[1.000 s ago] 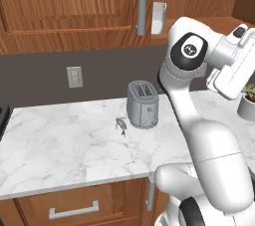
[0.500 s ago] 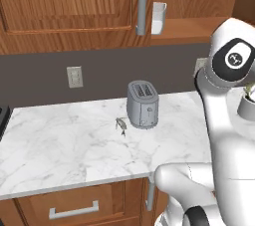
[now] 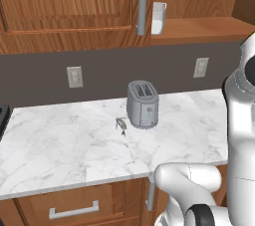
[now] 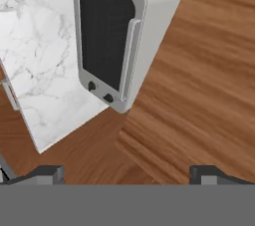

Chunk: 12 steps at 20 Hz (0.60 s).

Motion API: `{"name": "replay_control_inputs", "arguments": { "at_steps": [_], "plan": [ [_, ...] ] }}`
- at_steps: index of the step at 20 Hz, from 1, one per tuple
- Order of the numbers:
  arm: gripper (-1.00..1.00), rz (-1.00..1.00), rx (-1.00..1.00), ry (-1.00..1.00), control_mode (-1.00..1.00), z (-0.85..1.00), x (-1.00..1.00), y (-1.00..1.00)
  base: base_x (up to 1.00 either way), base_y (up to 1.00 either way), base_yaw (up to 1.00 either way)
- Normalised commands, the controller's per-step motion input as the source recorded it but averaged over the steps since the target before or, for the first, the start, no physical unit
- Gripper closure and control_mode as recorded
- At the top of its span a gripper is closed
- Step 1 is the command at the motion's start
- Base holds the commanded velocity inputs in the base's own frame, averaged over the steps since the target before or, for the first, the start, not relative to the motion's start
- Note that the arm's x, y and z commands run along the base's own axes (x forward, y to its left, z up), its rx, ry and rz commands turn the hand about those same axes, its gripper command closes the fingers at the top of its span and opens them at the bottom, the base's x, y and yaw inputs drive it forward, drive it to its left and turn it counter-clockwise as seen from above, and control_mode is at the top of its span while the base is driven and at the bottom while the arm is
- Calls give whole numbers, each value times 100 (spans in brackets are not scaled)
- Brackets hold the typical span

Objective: Retrieve the tupperware from the cabinet, then place the raw meat into the tupperware to avoid contamination.

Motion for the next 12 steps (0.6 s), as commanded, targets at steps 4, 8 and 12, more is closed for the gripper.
{"name": "replay_control_inputs", "arguments": {
  "at_steps": [4,8,12],
  "plan": [
    [-100,0,0,-1,-100,-15,5,-51,0,0,0],
    [-100,1,0,-7,-100,-14,7,-53,0,0,0],
    [-100,2,-1,-7,-100,-14,6,-47,0,0,0]
  ]
}}
